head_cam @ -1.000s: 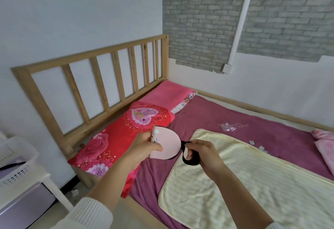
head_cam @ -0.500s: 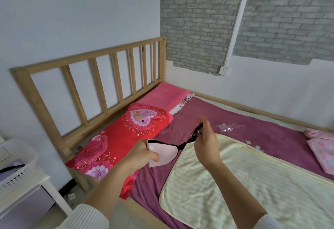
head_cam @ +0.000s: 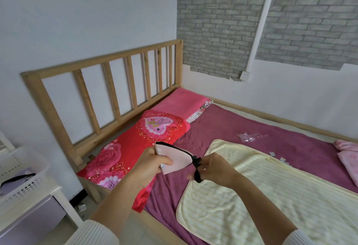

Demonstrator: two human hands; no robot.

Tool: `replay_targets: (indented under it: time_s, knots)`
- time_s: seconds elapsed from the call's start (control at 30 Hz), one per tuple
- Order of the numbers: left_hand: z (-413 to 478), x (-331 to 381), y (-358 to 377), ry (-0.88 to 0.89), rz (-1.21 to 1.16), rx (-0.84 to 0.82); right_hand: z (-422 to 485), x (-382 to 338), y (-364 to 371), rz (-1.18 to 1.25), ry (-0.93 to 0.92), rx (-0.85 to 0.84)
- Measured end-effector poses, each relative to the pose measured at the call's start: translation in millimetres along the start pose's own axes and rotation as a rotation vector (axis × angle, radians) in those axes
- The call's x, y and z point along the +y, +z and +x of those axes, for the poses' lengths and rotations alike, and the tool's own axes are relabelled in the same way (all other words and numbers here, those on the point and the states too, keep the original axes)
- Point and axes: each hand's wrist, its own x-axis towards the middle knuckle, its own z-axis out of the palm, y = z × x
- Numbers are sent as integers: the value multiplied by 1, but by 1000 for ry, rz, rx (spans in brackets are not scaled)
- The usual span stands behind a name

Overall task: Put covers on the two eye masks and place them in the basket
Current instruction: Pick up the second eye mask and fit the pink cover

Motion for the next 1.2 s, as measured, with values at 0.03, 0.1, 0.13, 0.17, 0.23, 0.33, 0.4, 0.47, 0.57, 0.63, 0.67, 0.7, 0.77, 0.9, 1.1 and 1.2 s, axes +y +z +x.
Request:
replay_targets:
  time_s: [0.03,0.1,0.13,0.17,0.23,0.33,0.4,0.47,0.57,0.63,0.67,0.7,0.77,0.9,1.1,1.2]
  knots:
    - [1,-3,1,-24,-92,-5,0,-2,4,134,-41,6]
    - [2,-7,4,-26,-241,-63,-1,-10,10,333,-97,49]
    - [0,-8,5,-11,-285,-103,-1,-13,13,402,-98,80]
    - [-1,-9,6,0,-314,-128,-1,-16,15,468,-86,102]
    - [-2,-9,6,-7,-337,-94,1,-20,20,572,-45,119]
    - [0,-15,6,-32,-236,228,11,-21,25,752,91,176]
    - [-4,-21,8,39,-25,425,19,-19,27,928,181,203]
    - [-11,-27,15,160,157,350,26,-16,35,999,235,193]
    - [-15,-33,31,253,363,282,35,-12,51,1076,318,161]
    - [-12,-36,36,300,475,332,38,-13,59,1121,354,153]
    - [-10,-38,36,314,503,342,40,-14,61,1123,363,145]
    - [-10,-41,35,319,515,347,42,-14,63,1124,368,132]
    - [-9,-46,28,306,537,352,46,-15,65,1110,378,97]
    - [-6,-57,13,279,574,417,59,-15,73,1086,369,34]
    - [-11,-63,-23,247,642,543,86,-21,95,1046,381,-128]
    - [-19,-58,-52,197,640,585,104,-23,103,967,390,-176]
